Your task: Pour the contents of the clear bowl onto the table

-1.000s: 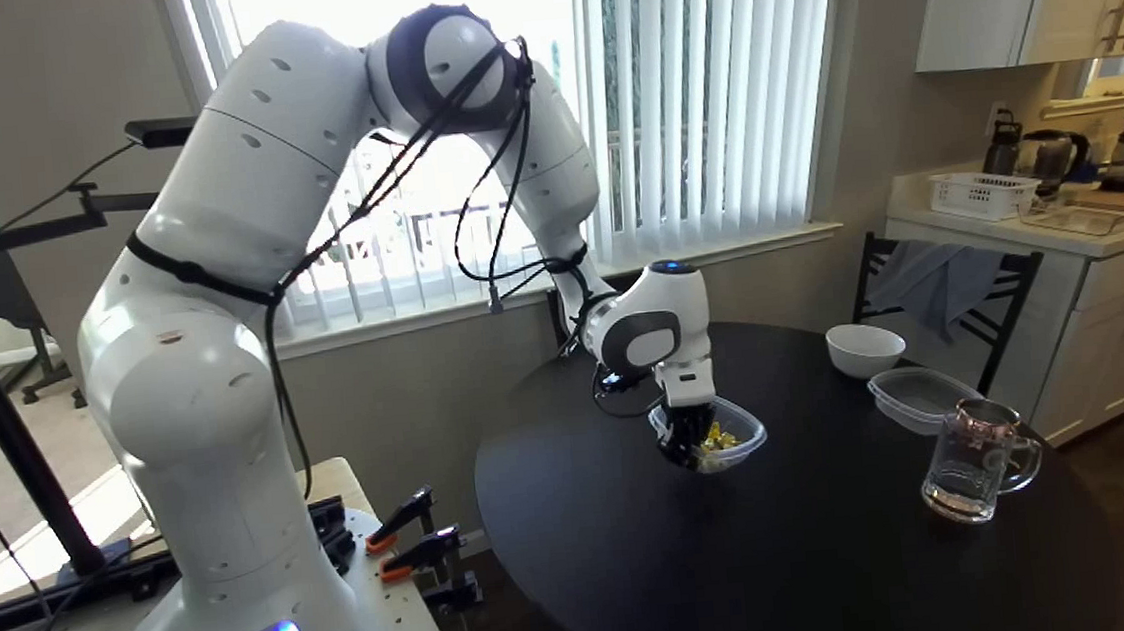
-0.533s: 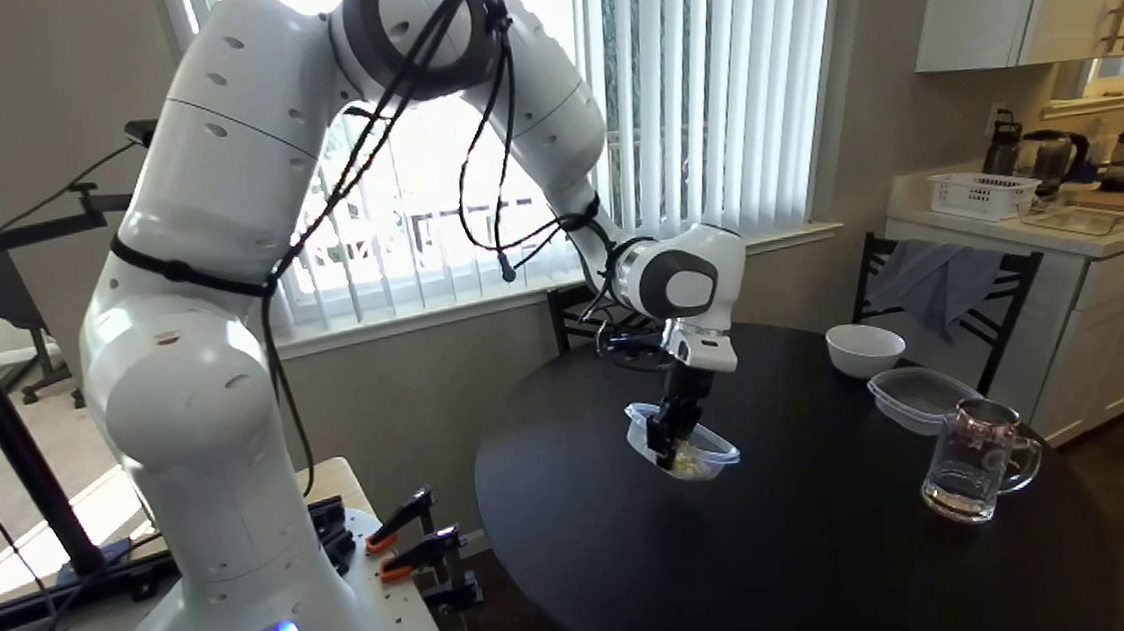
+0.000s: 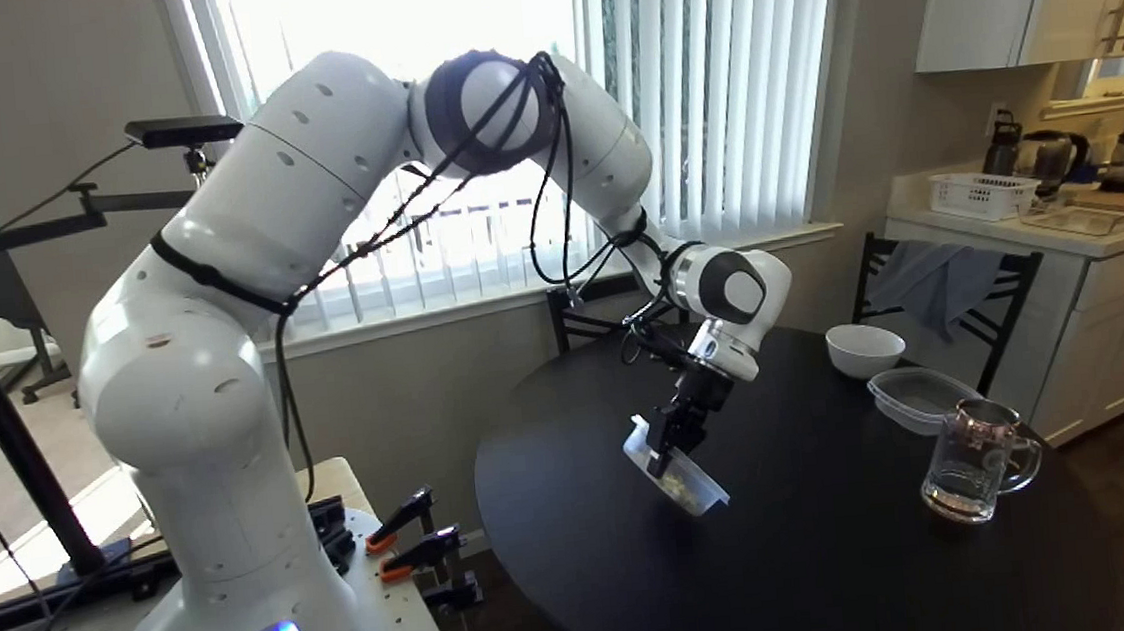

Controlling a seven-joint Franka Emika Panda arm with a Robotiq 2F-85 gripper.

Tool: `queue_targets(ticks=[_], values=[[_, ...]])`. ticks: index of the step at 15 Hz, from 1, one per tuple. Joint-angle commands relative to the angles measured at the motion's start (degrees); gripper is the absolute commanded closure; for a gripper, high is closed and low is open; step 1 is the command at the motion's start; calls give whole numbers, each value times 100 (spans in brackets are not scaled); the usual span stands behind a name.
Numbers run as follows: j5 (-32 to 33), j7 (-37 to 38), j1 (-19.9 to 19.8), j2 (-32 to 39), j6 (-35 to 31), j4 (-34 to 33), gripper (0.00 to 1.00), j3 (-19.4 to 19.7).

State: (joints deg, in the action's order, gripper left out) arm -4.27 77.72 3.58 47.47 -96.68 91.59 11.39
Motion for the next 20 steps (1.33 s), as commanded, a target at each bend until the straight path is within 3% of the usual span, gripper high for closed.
queue_targets(ticks=[1, 4, 8, 13, 17, 20], values=[[-87, 496, -118, 991, 1476, -1393, 99, -183], [-69, 325, -153, 1486, 2710, -2176, 99, -331], [-273, 397, -248, 1958, 3850, -3178, 99, -382], [-1119, 893, -677, 2677, 5272, -4573, 99, -388], [-2171, 2427, -1021, 3097, 5553, -5019, 99, -403], [-2447, 3107, -1187, 3346, 5477, -5215, 99, -559]])
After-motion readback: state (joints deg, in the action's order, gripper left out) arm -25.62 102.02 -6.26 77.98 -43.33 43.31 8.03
